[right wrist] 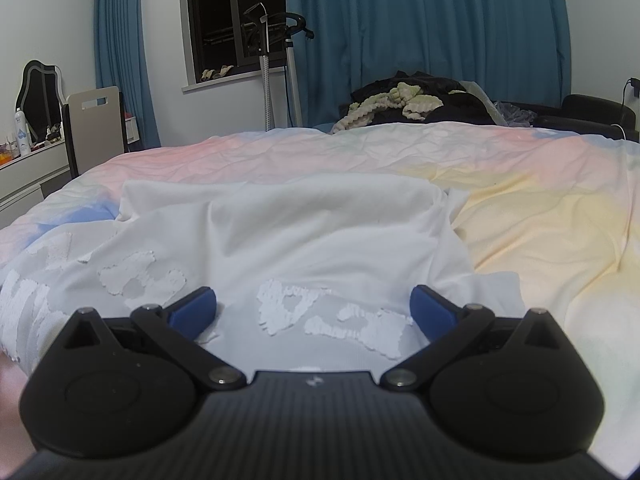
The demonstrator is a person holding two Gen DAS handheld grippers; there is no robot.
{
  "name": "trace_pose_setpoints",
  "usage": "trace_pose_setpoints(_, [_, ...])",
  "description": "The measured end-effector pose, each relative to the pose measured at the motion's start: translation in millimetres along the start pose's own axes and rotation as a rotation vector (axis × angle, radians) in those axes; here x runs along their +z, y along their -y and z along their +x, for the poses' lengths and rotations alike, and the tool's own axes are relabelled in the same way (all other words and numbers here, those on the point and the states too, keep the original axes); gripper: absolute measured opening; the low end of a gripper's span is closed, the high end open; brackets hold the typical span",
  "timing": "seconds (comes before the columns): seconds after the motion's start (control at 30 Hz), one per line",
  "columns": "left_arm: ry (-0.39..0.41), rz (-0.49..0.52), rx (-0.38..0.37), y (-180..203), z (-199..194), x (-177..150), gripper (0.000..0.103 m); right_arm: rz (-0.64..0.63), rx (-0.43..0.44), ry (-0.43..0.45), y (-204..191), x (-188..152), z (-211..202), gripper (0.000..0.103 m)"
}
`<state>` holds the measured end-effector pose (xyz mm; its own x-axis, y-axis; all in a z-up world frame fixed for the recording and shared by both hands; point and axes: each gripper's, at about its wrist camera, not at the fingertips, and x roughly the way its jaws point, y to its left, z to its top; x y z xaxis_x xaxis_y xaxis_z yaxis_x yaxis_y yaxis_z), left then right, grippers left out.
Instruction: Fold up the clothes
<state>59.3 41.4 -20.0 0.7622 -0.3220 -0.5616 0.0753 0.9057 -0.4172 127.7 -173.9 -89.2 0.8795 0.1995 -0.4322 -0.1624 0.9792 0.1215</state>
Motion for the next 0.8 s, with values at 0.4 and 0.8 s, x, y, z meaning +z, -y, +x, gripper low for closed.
trace_pose_setpoints(0.4, [0.02, 0.023, 0.011, 3, -4, 0, 0.088, 0.003, -0.003, 0.002, -2, -3, 1, 0.103])
trace_pose_setpoints(0.8, [0.076, 0.033, 0.011, 4, -21, -3, 0.088, 0.005, -0.003, 0.002, -3, -4, 1, 0.103])
